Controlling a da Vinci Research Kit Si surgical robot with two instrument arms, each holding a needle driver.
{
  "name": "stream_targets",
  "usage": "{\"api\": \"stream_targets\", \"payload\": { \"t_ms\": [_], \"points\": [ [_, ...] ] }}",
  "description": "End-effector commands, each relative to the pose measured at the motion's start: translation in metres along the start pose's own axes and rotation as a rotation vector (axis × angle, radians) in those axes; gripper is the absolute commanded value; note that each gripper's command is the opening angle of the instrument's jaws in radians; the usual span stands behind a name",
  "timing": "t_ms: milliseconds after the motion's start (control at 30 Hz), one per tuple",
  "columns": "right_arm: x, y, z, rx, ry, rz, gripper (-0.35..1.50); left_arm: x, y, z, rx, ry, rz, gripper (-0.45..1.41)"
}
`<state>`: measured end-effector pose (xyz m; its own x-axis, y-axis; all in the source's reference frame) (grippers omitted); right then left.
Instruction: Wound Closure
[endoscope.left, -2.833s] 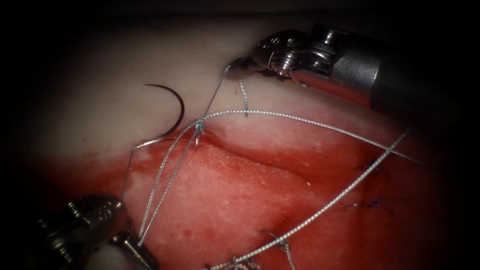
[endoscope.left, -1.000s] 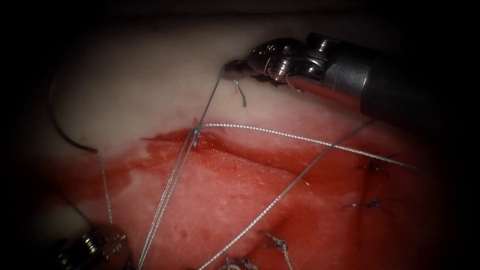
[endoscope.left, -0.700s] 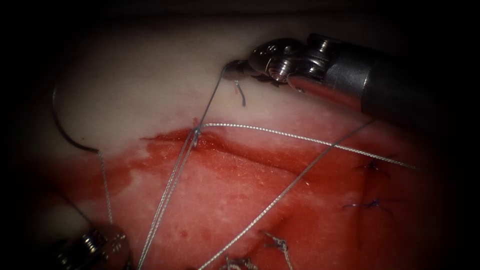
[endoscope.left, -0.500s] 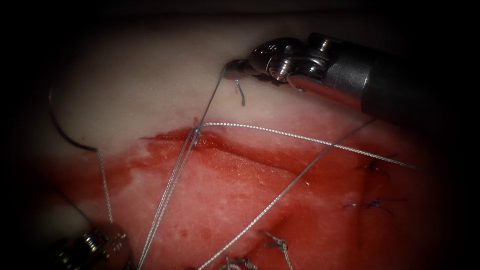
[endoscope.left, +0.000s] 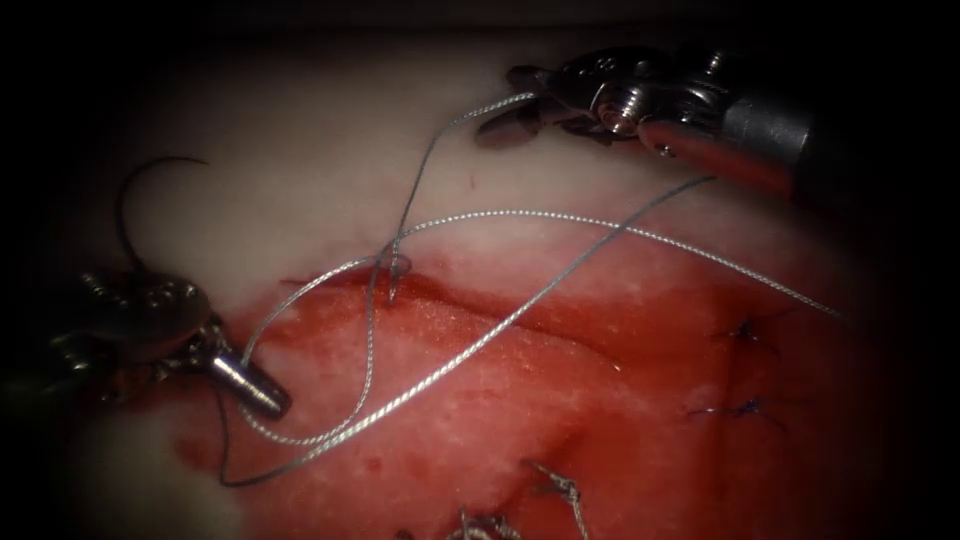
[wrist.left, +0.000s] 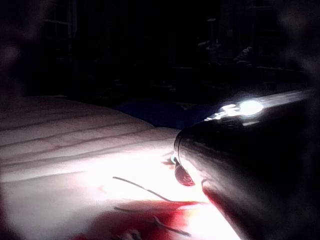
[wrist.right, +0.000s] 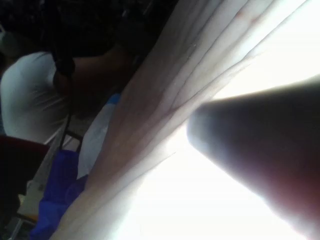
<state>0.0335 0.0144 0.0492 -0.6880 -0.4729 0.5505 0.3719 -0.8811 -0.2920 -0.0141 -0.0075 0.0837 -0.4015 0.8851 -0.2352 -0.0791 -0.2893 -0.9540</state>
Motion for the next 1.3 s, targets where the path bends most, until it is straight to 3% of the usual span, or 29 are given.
{"api": "stream_targets", "payload": {
  "t_ms": [33,267,433,500,600,800,900,1067,1300],
  "points": [
    [-0.0023,-0.0002,-0.0012,0.012,-0.008,0.016,1.16,0.0019,-0.0001,-0.0012,0.038,0.029,0.019,-0.45],
    [-0.0033,0.0017,-0.0031,0.029,-0.037,0.09,1.33,0.0038,-0.0015,-0.004,0.204,0.12,0.08,-0.45],
    [-0.0035,0.0021,-0.0049,-0.047,-0.097,0.102,1.38,0.0055,-0.0006,-0.0055,0.185,0.214,0.023,-0.45],
    [-0.0036,0.002,-0.0061,-0.06,-0.128,0.144,1.37,0.0071,-0.0002,-0.0063,0.188,0.273,0.168,-0.45],
    [-0.0038,0.0017,-0.0075,-0.082,-0.158,0.211,1.33,0.0088,-0.0006,-0.0071,0.267,0.332,0.383,-0.45],
    [-0.0038,0.0013,-0.0104,-0.125,-0.16,0.364,1.33,0.0101,-0.0021,-0.0082,0.465,0.338,0.704,-0.45],
    [-0.0033,0.0014,-0.0112,-0.153,-0.154,0.475,1.18,0.0105,-0.0025,-0.0085,0.602,0.307,0.874,-0.45],
    [-0.0026,0.0018,-0.0119,-0.319,-0.129,0.699,1.11,0.0107,-0.0026,-0.0075,0.742,0.256,0.999,-0.45],
    [-0.0016,0.0038,-0.0106,-0.418,-0.038,0.745,1.11,0.0113,-0.0023,-0.0061,0.858,0.221,1.128,-0.45]
  ]
}}
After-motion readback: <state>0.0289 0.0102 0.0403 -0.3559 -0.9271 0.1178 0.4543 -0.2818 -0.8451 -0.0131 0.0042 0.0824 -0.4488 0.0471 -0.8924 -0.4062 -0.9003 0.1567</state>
